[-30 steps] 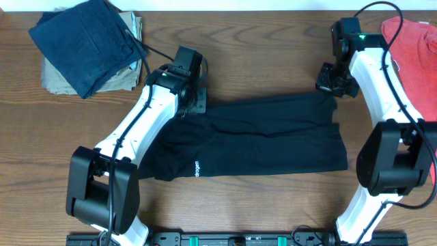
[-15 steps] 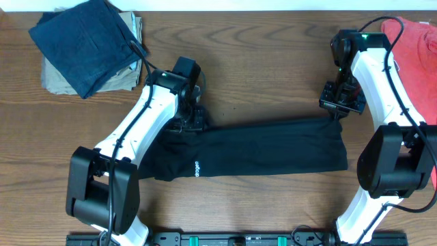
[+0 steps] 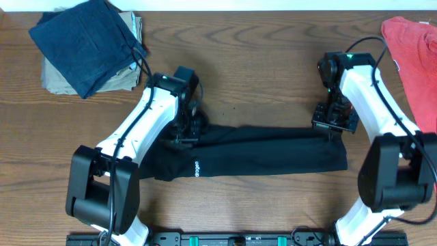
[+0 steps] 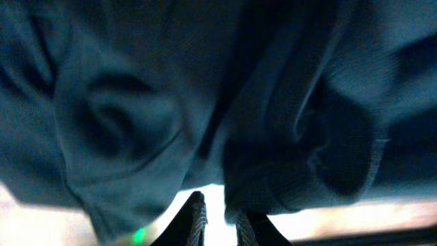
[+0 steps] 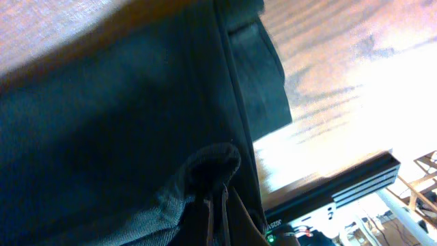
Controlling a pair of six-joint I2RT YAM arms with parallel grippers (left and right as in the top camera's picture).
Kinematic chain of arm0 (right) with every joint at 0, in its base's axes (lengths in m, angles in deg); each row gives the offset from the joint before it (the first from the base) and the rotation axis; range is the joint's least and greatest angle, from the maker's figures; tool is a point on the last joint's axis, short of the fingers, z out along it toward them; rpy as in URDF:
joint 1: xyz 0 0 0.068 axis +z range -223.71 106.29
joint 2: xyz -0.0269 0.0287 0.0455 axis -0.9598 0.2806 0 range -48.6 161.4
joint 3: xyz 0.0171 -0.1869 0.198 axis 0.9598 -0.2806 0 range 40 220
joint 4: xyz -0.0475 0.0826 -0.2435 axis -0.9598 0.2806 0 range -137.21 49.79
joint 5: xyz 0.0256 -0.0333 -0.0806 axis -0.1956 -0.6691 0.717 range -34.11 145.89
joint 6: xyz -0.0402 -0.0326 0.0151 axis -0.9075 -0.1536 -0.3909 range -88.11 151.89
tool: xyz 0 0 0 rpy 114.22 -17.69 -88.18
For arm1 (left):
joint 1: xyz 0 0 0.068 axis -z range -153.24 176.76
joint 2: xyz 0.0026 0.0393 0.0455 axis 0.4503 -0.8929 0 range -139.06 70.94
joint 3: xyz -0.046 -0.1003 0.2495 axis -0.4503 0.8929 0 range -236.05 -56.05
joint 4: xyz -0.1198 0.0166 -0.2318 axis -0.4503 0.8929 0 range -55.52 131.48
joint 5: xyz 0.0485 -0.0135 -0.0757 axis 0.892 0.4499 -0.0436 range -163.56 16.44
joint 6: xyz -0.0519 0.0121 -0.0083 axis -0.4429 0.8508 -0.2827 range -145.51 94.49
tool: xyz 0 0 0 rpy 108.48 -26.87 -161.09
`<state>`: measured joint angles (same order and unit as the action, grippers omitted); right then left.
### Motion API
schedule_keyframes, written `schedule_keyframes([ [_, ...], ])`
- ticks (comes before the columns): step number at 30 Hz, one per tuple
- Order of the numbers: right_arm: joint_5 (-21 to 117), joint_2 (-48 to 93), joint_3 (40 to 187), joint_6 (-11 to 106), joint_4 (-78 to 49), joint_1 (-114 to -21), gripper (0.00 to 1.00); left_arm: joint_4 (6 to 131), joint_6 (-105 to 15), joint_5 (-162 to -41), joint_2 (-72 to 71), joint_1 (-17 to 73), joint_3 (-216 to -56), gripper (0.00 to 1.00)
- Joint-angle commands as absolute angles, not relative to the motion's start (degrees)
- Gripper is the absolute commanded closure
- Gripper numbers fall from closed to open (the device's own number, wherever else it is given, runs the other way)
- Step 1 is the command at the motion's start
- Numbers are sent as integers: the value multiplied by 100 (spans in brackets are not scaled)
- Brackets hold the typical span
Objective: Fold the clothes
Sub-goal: 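Fold the t-shirt's top half down toward the bottom edge with both grippers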
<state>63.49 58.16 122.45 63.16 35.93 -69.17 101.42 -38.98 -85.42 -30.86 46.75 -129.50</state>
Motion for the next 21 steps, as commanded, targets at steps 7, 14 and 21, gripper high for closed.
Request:
schedule_keyframes([
  [7, 6467, 5298, 11753, 6206, 3663, -6803, 39, 10453, -3883, -8450, -3045, 4644, -12742, 79],
  [14, 6377, 5298, 11755, 6141, 3601, -6799, 19, 10396, -3953, -8535, -2723, 4662, -12993, 89],
  [21, 6137, 5298, 11755, 6108, 3398, -6768, 13, 9403, -3828, -8667, -2444, 4948, -12972, 29],
])
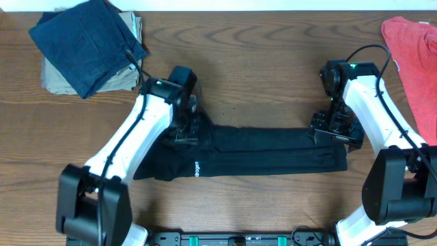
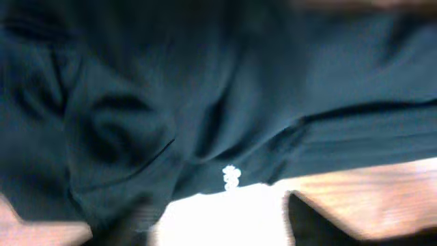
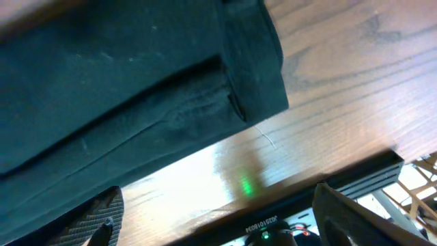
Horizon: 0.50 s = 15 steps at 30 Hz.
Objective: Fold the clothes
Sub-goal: 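Fold the t-shirt's top half down toward the bottom edge with both grippers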
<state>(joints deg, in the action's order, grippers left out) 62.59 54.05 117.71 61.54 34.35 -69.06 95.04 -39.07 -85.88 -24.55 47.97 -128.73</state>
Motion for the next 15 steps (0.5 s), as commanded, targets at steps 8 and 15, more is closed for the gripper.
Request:
schedule_keyframes([
  [8, 6122, 5298, 11755, 6005, 3228, -6602, 9, 8765, -3896, -8640, -3047, 5385, -12891, 29],
  [15, 6122, 5298, 11755, 6005, 3199, -6537, 8, 8573, -3931, -8531, -3735, 5451, -12891, 33],
])
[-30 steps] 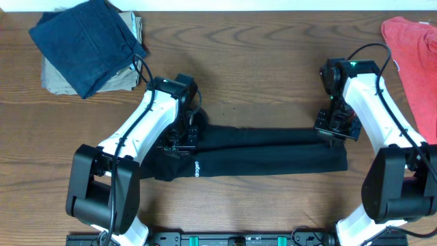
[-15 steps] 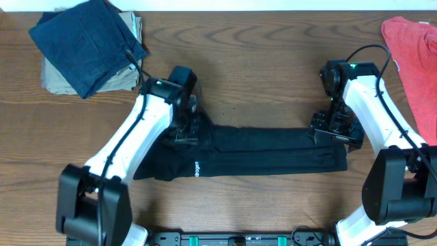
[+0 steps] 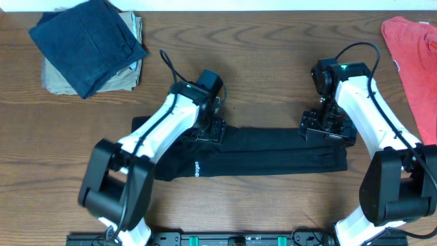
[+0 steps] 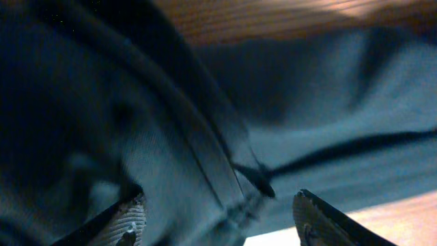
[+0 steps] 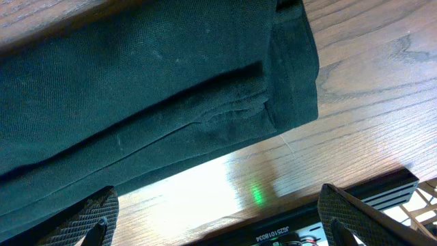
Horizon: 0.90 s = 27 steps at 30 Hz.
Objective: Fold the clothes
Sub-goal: 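Fold the t-shirt's top half down toward the bottom edge with both grippers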
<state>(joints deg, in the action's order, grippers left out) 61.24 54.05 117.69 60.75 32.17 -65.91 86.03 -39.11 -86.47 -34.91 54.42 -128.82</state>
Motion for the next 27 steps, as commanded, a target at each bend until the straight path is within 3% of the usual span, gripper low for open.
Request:
schedule_keyframes([
  [1, 6122, 5298, 11755, 6007, 3199, -6537, 8, 8555, -3933, -8457, -3816, 5451, -12891, 34],
  [11, 6124, 5298, 11753, 6005, 3088, -6537, 10, 8603, -4001, -8291, -3901, 5444, -12893, 78],
  [14, 6124, 5298, 11734, 6007, 2952, -6539, 24, 8721, -4104, -8151, -3764, 5444, -12893, 91],
  [16, 6124, 5298, 11686, 6007, 2850, -6537, 39, 8855, -4196, -7954, -3661, 5444, -12893, 94],
  [18, 6124, 5298, 11594, 6007, 2771, -6539, 45, 9036, -4349, -7725, -3545, 5444, -12893, 94],
  [27, 6122, 5298, 10761, 6012, 1984, -6539, 48, 9908, -4882, -7242, -3025, 5401, -12893, 94],
])
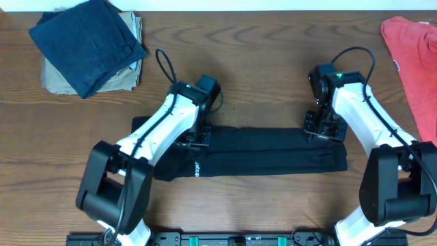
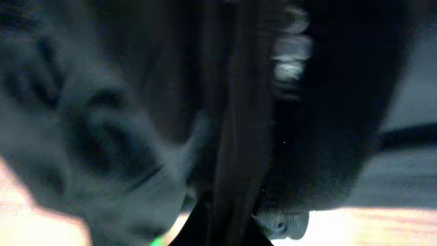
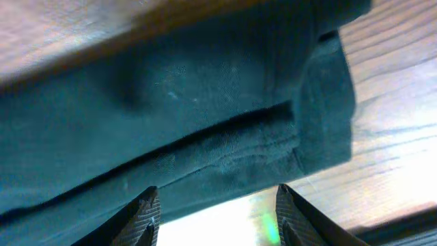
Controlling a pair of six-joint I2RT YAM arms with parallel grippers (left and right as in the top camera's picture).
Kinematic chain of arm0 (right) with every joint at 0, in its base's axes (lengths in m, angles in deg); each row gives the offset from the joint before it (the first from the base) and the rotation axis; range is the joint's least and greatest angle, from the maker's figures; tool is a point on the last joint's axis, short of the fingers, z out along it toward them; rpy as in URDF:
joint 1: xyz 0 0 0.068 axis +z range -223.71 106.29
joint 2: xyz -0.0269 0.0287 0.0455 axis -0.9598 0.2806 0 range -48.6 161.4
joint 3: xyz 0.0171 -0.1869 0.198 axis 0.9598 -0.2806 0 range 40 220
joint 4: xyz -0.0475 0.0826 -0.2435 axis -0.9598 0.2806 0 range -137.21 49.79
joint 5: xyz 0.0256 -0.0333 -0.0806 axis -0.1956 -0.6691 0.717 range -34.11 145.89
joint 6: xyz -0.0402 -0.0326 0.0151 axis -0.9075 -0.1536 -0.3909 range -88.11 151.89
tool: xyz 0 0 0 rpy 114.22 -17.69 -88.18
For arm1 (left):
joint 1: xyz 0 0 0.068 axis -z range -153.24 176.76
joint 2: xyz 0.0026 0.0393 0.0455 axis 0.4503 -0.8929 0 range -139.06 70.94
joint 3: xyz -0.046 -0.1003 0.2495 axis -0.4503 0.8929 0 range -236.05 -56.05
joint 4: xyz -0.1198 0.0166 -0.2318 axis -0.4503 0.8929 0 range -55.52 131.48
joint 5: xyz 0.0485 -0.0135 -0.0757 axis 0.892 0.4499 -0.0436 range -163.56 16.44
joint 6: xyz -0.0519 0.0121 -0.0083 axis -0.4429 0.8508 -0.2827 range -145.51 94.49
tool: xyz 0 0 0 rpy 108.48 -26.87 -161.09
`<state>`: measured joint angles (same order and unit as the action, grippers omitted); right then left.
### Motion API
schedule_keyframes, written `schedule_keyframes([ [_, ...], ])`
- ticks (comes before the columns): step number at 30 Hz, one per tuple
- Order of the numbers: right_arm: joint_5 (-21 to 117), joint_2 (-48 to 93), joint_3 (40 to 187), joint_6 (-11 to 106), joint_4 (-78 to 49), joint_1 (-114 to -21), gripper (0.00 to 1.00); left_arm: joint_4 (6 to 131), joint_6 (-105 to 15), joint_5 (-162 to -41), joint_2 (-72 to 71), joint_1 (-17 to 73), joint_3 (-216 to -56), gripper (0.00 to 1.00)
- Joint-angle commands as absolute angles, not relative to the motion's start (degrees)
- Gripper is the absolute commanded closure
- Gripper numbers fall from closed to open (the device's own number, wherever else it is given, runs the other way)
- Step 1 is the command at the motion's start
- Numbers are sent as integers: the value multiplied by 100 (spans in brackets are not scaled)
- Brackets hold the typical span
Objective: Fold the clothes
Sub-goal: 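Fold the t-shirt's top half down toward the bottom edge with both grippers, then release the right gripper and move it to the strip's right end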
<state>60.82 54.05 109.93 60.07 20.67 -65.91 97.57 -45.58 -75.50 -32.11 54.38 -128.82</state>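
Observation:
A black garment [image 1: 273, 154] lies folded into a long strip across the middle of the wooden table [image 1: 259, 68]. My left gripper [image 1: 196, 137] is down on the strip's upper edge near its left end. In the left wrist view it [image 2: 225, 225] is shut with a ridge of the dark cloth [image 2: 123, 137] pinched between the tips. My right gripper [image 1: 323, 130] sits over the upper edge near the right end. There it [image 3: 220, 219] is open, fingers [image 3: 145, 215] spread wide above the cloth [image 3: 171, 116], holding nothing.
A stack of folded clothes, navy on khaki [image 1: 85, 44], sits at the back left corner. A red garment [image 1: 413, 55] lies at the right edge. Bare wood shows in front of and behind the black strip.
My left gripper, open before, has shifted slightly left along the upper edge and shut on the cloth. The right gripper stays open, its fingers now nearer together and lower over the cloth.
Both grippers were first shut on the upper edge of the black strip at its two ends. Then both stood open, the cloth lying flat. The left one then sat further right, still open. Now it pinches the cloth again while the right remains open.

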Motion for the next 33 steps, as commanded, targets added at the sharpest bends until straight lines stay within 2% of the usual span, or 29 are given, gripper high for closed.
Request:
schedule_keyframes([
  [1, 6122, 5298, 10645, 6012, 1901, -6539, 48, 10029, -4877, -7237, -2997, 5379, -12893, 93],
  [11, 6122, 5298, 10278, 6012, 1658, -6543, 48, 11010, -5135, -6533, -2973, 4867, -12893, 93],
  [12, 6122, 5298, 10278, 6012, 1661, -6543, 48, 11095, -5135, -6533, -2973, 4795, -12893, 91],
  [14, 6122, 5298, 10278, 6012, 1658, -6543, 48, 11307, -5133, -6536, -2973, 4653, -12893, 72],
  [15, 6122, 5298, 10278, 6012, 1656, -6543, 48, 11421, -5133, -6536, -2973, 4588, -12893, 69],
  [16, 6122, 5298, 10278, 6010, 1652, -6543, 48, 11508, -5133, -6536, -2973, 4540, -12893, 63],
  [19, 6122, 5298, 10278, 6012, 1623, -6543, 48, 11711, -5131, -6536, -2973, 4446, -12893, 59],
  [22, 6117, 5298, 10278, 6012, 1595, -6543, 48, 11751, -5133, -6536, -2970, 4413, -12893, 60],
  [29, 5988, 5298, 10278, 6010, 1532, -6543, 46, 10907, -4899, -7141, -2953, 4448, -12952, 85],
  [33, 5990, 5298, 10278, 6007, 1532, -6543, 44, 9895, -4023, -8323, -2970, 4570, -12926, 84],
])
